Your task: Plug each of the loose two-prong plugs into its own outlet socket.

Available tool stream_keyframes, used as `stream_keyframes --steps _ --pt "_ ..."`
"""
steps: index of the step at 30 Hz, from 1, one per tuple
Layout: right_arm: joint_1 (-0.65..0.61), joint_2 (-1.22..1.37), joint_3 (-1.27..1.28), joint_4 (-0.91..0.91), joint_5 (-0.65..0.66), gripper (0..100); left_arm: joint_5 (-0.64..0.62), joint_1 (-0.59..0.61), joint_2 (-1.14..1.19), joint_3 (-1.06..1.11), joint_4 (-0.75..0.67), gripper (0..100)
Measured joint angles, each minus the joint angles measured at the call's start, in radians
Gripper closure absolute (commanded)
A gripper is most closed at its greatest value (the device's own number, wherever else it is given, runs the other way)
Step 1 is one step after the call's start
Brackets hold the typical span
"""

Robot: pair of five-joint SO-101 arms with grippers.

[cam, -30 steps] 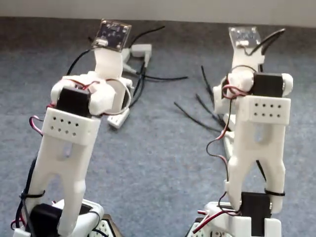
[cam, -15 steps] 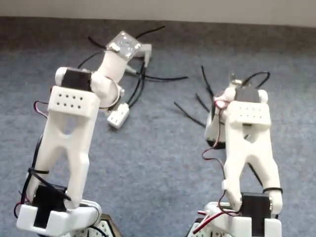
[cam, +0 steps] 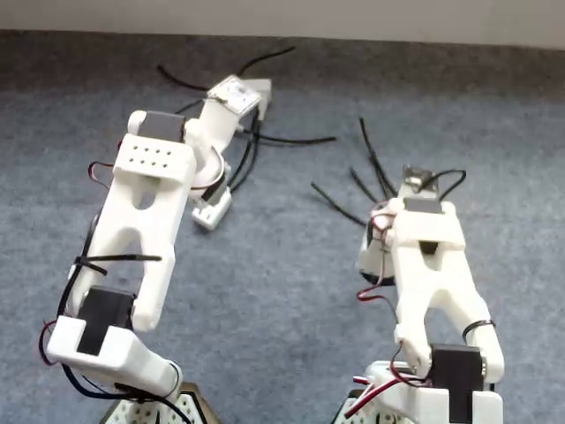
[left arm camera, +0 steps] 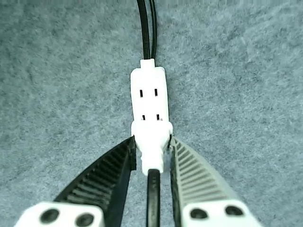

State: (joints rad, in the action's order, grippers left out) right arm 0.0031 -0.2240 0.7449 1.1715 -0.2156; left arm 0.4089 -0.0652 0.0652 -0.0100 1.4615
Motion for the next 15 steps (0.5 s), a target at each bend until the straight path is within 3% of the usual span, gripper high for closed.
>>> stream_keyframes --steps 7,15 --pt "0.0 0.0 0.129 -0.169 0.0 98.3 0.0 0.0 0.097 0.0 0.0 99" --pt "-0.002 0.0 0.135 -0.198 0.0 98.3 0.0 0.017 0.12 -0.002 -0.023 99"
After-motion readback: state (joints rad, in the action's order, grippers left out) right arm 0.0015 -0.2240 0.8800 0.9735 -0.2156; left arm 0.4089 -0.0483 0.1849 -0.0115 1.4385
